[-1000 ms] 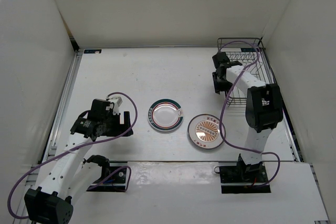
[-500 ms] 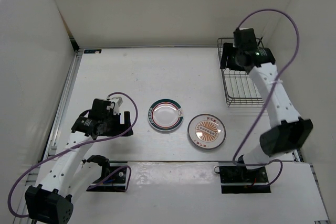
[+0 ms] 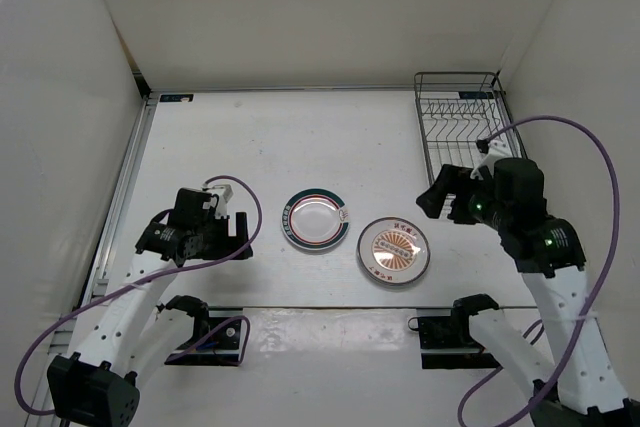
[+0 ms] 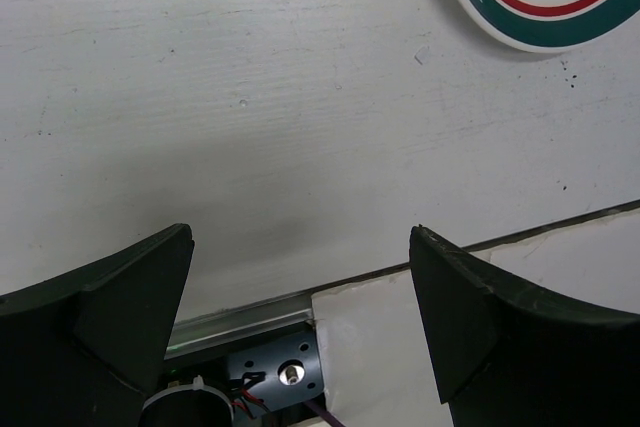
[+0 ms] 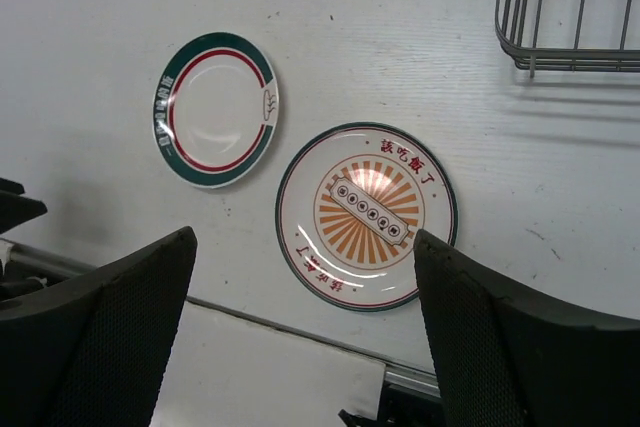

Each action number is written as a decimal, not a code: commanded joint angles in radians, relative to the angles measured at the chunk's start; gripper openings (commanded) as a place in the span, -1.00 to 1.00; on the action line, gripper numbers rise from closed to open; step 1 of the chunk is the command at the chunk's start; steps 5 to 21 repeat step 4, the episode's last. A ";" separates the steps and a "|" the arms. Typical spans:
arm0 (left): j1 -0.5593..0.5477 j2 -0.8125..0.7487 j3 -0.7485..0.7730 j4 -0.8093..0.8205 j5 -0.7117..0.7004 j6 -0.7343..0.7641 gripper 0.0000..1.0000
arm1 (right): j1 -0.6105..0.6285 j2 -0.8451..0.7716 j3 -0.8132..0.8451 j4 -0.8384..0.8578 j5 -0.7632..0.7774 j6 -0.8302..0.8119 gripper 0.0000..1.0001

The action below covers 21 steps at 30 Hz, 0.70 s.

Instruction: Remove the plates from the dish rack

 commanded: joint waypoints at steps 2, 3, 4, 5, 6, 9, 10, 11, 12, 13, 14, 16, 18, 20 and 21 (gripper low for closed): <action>-0.006 -0.038 0.011 0.005 -0.020 -0.001 1.00 | -0.003 -0.022 -0.019 -0.007 -0.043 -0.024 0.81; -0.003 -0.043 0.011 0.011 -0.020 -0.001 1.00 | -0.003 -0.025 -0.014 -0.036 -0.042 -0.032 0.81; -0.005 -0.046 0.007 0.013 -0.020 -0.001 1.00 | -0.005 -0.016 -0.005 -0.055 -0.021 -0.037 0.81; -0.005 -0.046 0.007 0.013 -0.020 -0.001 1.00 | -0.005 -0.016 -0.005 -0.055 -0.021 -0.037 0.81; -0.005 -0.046 0.007 0.013 -0.020 -0.001 1.00 | -0.005 -0.016 -0.005 -0.055 -0.021 -0.037 0.81; -0.005 -0.046 0.007 0.013 -0.020 -0.001 1.00 | -0.005 -0.016 -0.005 -0.055 -0.021 -0.037 0.81; -0.005 -0.046 0.007 0.013 -0.020 -0.001 1.00 | -0.005 -0.016 -0.005 -0.055 -0.021 -0.037 0.81; -0.005 -0.046 0.007 0.013 -0.020 -0.001 1.00 | -0.005 -0.016 -0.005 -0.055 -0.021 -0.037 0.81; -0.005 -0.046 0.007 0.013 -0.020 -0.001 1.00 | -0.005 -0.016 -0.005 -0.055 -0.021 -0.037 0.81; -0.005 -0.046 0.007 0.013 -0.020 -0.001 1.00 | -0.005 -0.016 -0.005 -0.055 -0.021 -0.037 0.81; -0.005 -0.046 0.007 0.013 -0.020 -0.001 1.00 | -0.005 -0.016 -0.005 -0.055 -0.021 -0.037 0.81; -0.005 -0.046 0.007 0.013 -0.020 -0.001 1.00 | -0.005 -0.016 -0.005 -0.055 -0.021 -0.037 0.81; -0.005 -0.046 0.007 0.013 -0.020 -0.001 1.00 | -0.005 -0.016 -0.005 -0.055 -0.021 -0.037 0.81; -0.005 -0.046 0.007 0.013 -0.020 -0.001 1.00 | -0.005 -0.016 -0.005 -0.055 -0.021 -0.037 0.81; -0.005 -0.046 0.007 0.013 -0.020 -0.001 1.00 | -0.005 -0.016 -0.005 -0.055 -0.021 -0.037 0.81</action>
